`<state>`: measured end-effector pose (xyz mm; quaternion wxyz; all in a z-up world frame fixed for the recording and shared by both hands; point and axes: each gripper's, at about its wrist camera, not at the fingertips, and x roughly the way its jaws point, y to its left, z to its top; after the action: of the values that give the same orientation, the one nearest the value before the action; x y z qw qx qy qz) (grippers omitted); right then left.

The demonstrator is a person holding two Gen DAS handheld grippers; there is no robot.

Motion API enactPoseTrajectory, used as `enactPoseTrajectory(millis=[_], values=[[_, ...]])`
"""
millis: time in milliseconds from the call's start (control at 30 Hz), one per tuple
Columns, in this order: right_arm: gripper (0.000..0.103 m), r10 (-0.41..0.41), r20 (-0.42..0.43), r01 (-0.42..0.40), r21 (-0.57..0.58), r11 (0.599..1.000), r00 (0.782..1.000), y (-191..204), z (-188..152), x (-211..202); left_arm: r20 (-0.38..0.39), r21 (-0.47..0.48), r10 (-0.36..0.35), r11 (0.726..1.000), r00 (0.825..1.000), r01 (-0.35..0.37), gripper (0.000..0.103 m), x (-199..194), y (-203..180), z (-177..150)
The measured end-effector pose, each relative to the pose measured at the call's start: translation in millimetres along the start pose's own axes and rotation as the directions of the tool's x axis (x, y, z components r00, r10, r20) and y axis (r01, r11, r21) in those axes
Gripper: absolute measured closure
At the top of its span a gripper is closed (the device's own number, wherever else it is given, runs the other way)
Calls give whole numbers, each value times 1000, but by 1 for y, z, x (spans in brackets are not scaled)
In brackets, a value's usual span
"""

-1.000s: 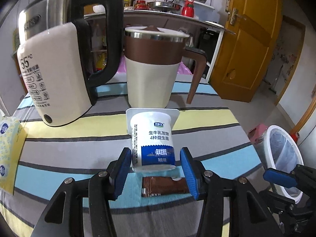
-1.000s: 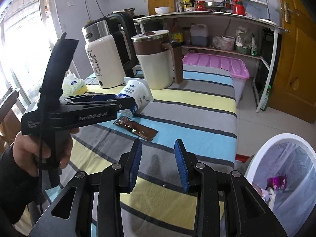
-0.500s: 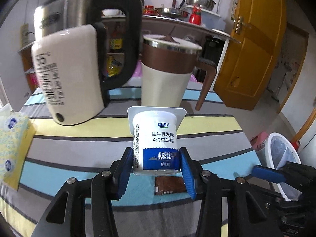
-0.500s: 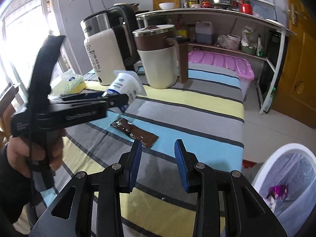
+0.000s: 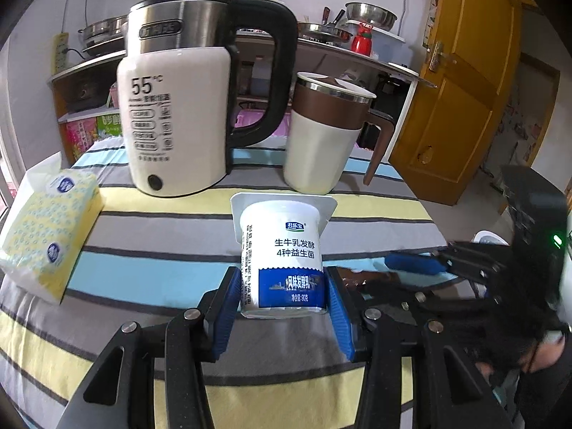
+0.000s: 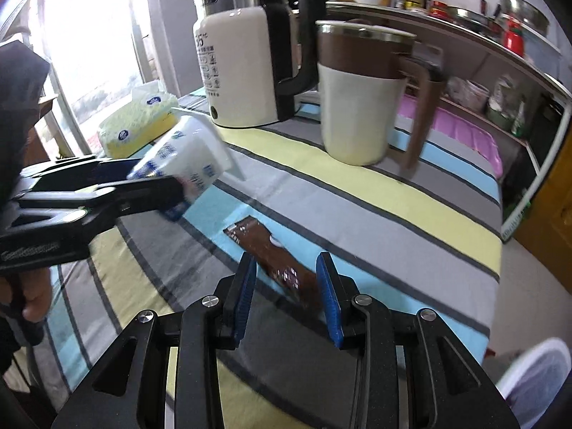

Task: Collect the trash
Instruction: 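Grasp the white yogurt tub with the left tool while the right tool grasps the brown wrapper, then carry the yogurt tub and wrapper over the bin with both tools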

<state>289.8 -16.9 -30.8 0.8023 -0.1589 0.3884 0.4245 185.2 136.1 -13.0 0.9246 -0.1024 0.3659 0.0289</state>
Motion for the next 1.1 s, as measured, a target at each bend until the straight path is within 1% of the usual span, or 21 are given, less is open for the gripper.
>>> enactPoseTrajectory(millis=[167, 200, 267, 367, 400, 633, 667, 700, 867, 1100], values=[[67, 17, -54, -17, -1, 1000, 998, -4, -1, 13, -5, -10, -1, 1000, 1000, 1, 56, -4, 7, -5], [67, 29, -55, -29, 3, 1000, 998, -3, -2, 11, -5, -13, -1, 1000, 1000, 0, 56, -4, 8, -7], [67, 87, -69, -86, 19, 996, 994, 1, -5, 7, -7, -19, 0, 1000, 1000, 0, 56, -5, 10, -9], [67, 103, -73, -103, 11, 995, 992, 11, -8, 4, -7, -28, 2, 1000, 1000, -2, 56, -8, 12, -14], [67, 102, -73, -101, 9, 995, 992, 14, -9, 5, -6, -31, 3, 1000, 1000, -3, 56, -10, 13, -15], [68, 10, -62, -6, 68, 998, 998, 25, -11, 4, -7, -44, 15, 999, 1000, -15, 56, -14, 17, -22], [75, 3, -61, 1, 73, 997, 998, 27, -11, 4, -6, -45, 15, 999, 1000, -15, 56, -14, 17, -22], [80, 3, -59, 1, 79, 997, 998, 28, -12, 3, -5, -45, 15, 999, 1000, -15, 56, -15, 16, -23], [81, -13, -47, 19, 127, 992, 999, 28, -18, -4, 1, -51, 12, 999, 1000, -12, 56, -17, 15, -27], [81, -27, -15, 30, 186, 982, 1000, 29, -33, -28, 7, -50, 3, 999, 1000, -3, 56, -26, 7, -36]])
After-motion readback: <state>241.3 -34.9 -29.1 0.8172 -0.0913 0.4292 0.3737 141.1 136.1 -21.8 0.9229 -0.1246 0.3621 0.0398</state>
